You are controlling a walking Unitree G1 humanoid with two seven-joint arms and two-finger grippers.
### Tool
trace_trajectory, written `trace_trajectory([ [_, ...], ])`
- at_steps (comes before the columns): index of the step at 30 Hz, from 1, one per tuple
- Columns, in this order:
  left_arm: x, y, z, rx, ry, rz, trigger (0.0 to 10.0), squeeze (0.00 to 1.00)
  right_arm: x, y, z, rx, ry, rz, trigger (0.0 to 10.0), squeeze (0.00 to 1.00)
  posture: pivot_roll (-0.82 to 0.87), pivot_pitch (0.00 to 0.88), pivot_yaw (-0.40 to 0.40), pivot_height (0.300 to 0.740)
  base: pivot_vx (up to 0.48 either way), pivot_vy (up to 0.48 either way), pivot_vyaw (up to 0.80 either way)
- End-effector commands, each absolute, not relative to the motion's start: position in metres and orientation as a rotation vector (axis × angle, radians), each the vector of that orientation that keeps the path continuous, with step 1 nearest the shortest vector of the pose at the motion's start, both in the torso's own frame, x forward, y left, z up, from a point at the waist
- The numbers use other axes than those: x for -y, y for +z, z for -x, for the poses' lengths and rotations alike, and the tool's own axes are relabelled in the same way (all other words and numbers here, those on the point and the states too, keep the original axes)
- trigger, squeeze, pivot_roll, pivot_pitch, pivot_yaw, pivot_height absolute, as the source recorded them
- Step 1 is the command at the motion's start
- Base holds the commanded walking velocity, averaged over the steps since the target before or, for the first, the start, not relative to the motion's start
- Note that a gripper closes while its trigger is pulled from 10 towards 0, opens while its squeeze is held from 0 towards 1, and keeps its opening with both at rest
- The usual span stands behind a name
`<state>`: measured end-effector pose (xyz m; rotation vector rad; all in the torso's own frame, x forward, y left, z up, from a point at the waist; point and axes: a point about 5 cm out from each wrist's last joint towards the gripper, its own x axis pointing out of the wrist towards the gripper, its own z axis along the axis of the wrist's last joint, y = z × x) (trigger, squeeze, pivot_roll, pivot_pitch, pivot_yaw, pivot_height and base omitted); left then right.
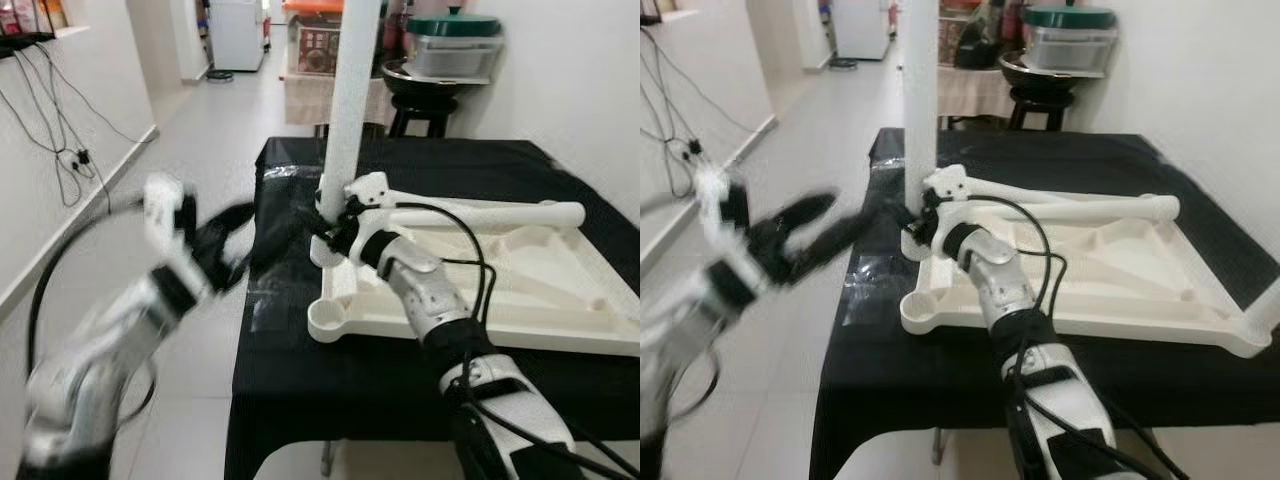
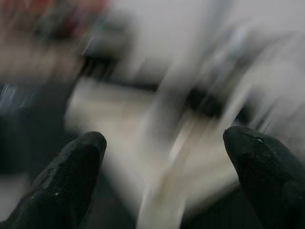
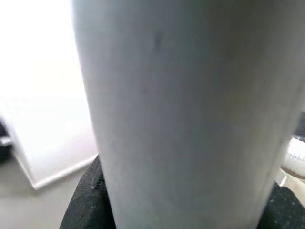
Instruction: Building children table
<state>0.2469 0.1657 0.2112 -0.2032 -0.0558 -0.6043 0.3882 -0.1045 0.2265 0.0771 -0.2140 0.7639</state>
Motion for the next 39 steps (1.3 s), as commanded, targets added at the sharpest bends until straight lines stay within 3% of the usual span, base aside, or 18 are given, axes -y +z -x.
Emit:
trace_trajectory([
  [1, -0.166, 0.218, -0.243, 0.077, -0.577, 0.146, 10.0, 1.0, 0.099, 0.236, -0.386, 0.266, 0.831, -0.105, 0.0, 0.0, 0.05, 0.144, -0.086, 0.74, 0.0, 0.0, 0.0],
  [2, -0.166, 0.218, -0.243, 0.077, -0.577, 0.146, 10.0, 1.0, 0.099, 0.236, -0.386, 0.266, 0.831, -0.105, 0.0, 0.0, 0.05, 0.144, -0.086, 0.74, 0.0, 0.0, 0.0],
  [3, -0.163, 0.205, -0.229, 0.014, -0.596, 0.085, 10.0, 0.0, 0.095, 0.236, -0.381, 0.277, 0.926, -0.113, 0.0, 0.0, 0.06, 0.194, -0.075, 0.74, 0.0, 0.0, 0.0],
  [5, -0.163, 0.205, -0.229, 0.014, -0.596, 0.085, 10.0, 0.0, 0.095, 0.236, -0.381, 0.277, 0.926, -0.113, 0.0, 0.0, 0.06, 0.194, -0.075, 0.74, 0.0, 0.0, 0.0],
  [6, -0.158, 0.194, -0.218, -0.048, -0.637, 0.039, 10.0, 0.0, 0.092, 0.233, -0.375, 0.274, 1.022, -0.107, 0.0, 0.0, 0.06, 0.199, -0.073, 0.74, 0.0, 0.0, 0.0],
  [7, -0.153, 0.183, -0.203, -0.105, -0.675, 0.013, 10.0, 0.0, 0.088, 0.227, -0.366, 0.256, 1.145, -0.086, 10.0, 0.0, 0.06, 0.23, -0.066, 0.74, 0.0, 0.0, 0.0],
  [9, -0.148, 0.174, -0.187, -0.167, -0.725, -0.013, 10.0, 0.0, 0.082, 0.21, -0.353, 0.194, 1.315, -0.031, 10.0, 0.0, 0.06, 0.265, -0.054, 0.74, 0.0, 0.0, 0.0],
  [21, -0.141, 0.178, -0.169, -0.151, -0.726, -0.071, 10.0, 0.0, 0.071, 0.205, -0.347, 0.122, 1.526, 0.018, 10.0, 0.0, 0.05, 0.319, -0.05, 0.74, 0.0, 0.0, 0.0],
  [39, -0.132, 0.184, -0.154, -0.123, -0.728, -0.109, 10.0, 0.0, 0.096, 0.22, -0.359, 0.085, 1.552, -0.006, 10.0, 0.0, 0.07, 0.357, -0.067, 0.74, 0.0, 0.0, 0.0],
])
